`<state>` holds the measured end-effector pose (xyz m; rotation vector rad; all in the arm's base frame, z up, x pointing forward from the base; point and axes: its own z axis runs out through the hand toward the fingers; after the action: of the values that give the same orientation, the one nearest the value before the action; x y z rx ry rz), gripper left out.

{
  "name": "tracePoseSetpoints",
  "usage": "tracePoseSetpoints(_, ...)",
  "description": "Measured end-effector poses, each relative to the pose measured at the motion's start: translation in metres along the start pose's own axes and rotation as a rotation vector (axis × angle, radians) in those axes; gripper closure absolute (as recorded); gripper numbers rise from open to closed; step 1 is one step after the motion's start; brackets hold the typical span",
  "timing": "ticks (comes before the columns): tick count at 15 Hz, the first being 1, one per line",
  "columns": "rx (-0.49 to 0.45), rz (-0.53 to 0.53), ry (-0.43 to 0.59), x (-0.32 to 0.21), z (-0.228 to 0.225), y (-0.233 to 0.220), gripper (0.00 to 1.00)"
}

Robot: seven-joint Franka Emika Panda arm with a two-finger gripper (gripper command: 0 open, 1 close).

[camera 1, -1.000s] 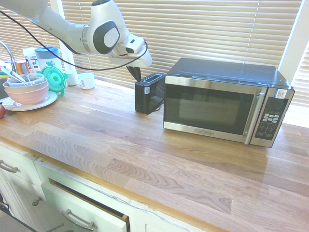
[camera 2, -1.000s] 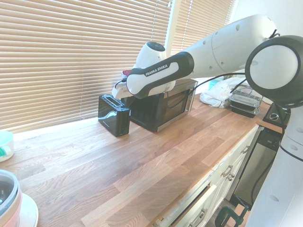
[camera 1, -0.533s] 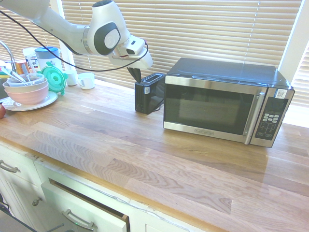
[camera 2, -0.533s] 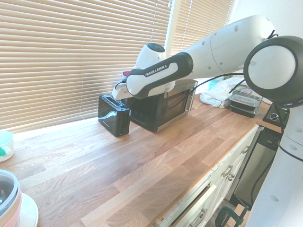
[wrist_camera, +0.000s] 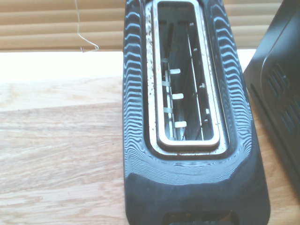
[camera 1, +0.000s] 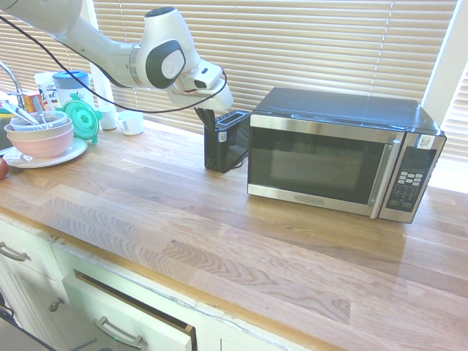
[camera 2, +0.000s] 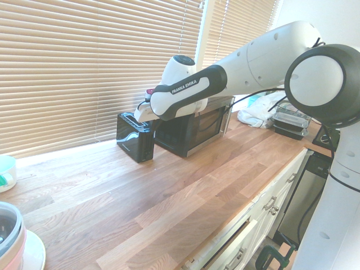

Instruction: Press the toaster

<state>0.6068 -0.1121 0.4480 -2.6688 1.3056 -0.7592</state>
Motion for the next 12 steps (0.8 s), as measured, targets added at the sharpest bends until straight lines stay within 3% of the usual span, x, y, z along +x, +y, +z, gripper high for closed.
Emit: tracePoseSetpoints(12, -0.06, -0.022, -0.1, -0.006, 0.047, 0.008, 1.0)
